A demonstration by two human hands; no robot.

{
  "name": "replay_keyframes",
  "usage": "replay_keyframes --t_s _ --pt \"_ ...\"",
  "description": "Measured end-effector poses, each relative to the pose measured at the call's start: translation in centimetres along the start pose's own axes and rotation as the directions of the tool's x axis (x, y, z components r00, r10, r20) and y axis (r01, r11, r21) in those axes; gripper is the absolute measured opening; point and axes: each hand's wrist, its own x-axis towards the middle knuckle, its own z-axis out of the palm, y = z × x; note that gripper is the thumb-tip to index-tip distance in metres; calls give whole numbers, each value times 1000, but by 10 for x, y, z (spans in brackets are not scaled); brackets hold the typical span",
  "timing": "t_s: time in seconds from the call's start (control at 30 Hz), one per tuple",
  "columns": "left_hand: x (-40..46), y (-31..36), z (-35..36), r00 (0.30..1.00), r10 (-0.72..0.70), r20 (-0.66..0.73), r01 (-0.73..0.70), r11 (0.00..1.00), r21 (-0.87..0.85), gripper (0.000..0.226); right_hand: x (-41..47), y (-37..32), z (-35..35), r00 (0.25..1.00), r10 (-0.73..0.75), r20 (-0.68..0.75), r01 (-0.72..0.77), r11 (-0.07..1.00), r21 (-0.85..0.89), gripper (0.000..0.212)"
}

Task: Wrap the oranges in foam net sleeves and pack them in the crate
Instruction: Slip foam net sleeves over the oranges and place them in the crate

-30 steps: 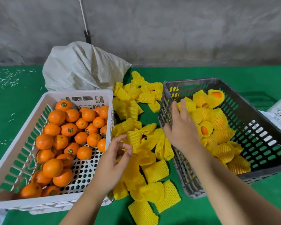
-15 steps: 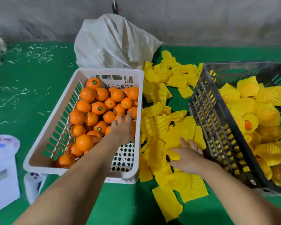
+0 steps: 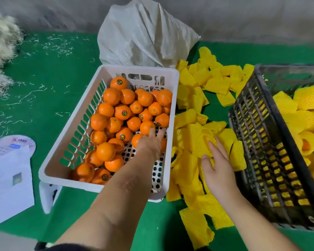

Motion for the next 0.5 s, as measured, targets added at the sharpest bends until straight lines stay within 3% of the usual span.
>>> replay_keyframes --t_s 0.1,0.23,0.3,0.37,0.43,0.5 --pt "-3 0 -3 998 -45 43 45 999 3 76 -11 -4 -1 995 -67 -68 74 993 94 49" --pt "-15 -10 -31 989 -148 4 143 955 -261 68 -22 -6 -10 979 -78 -190 109 981 158 53" --pt "-31 -19 -49 962 -230 -149 114 830 -546 72 -27 -12 -17 953 -154 -259 198 969 150 50" --pt "-55 -21 -61 864 -360 -352 -22 671 -741 77 -29 -22 -24 939 -185 -289 248 948 199 43" --pt "-86 -11 -68 768 -429 -476 -226 514 -828 82 -27 -33 -28 942 -152 -300 233 937 259 35" --pt "-115 9 -71 763 -408 -502 -404 305 -862 82 -25 -42 -31 937 -132 -322 220 942 254 27"
